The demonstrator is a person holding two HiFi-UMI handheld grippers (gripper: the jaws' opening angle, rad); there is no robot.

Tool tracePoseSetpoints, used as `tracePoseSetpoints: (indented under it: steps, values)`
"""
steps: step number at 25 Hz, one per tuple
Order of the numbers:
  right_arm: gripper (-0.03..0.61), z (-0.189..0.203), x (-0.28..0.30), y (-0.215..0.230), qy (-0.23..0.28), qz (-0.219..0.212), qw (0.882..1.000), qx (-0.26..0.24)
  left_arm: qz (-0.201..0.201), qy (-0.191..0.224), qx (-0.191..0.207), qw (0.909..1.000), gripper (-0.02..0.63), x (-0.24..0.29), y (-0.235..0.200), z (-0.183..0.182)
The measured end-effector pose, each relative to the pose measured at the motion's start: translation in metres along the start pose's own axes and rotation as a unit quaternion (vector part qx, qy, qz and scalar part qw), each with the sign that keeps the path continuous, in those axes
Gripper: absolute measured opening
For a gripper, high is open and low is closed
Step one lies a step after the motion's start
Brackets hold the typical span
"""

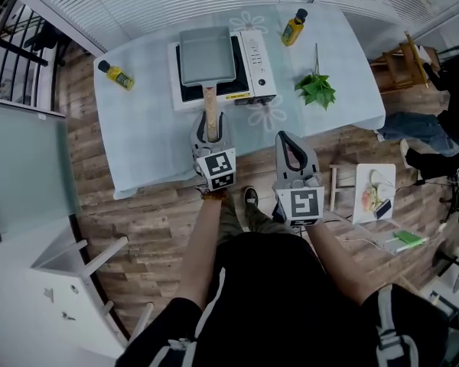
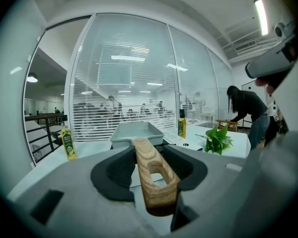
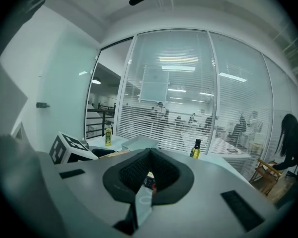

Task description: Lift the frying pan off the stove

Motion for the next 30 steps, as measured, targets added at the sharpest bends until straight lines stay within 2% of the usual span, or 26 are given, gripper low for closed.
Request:
tracePoseSetpoints:
  steps: [4, 22, 30]
  values:
    - [0.002, 0.002, 0.001, 0.001, 0.0, 0.0, 1.0, -0.004, -0.014, -0.005, -0.005, 0.9999, 0.135, 0.0, -0.006, 0.004]
    - [0.002, 0.004, 0.005, -0.001, -0.007, -0.003, 1.0, -0.01, -0.021, 0.005, 0.0, 0.9998, 0.137, -0.011, -0.017, 0.002]
    - [0.002, 0.008, 0.007, -0.009, -0.012, -0.016, 1.0, -0.011, -0.007, 0.016, -0.003, 0.9998, 0.137, -0.019, -0.018, -0.008]
Point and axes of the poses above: the fingertips, and each gripper's own axes: x forward along the fingers, y to its right, z out of its underside, the point moved 5 cm from there along -x, backward along the fingers, and after that the axes turned 11 degrees about x, right-handed, at the moved point
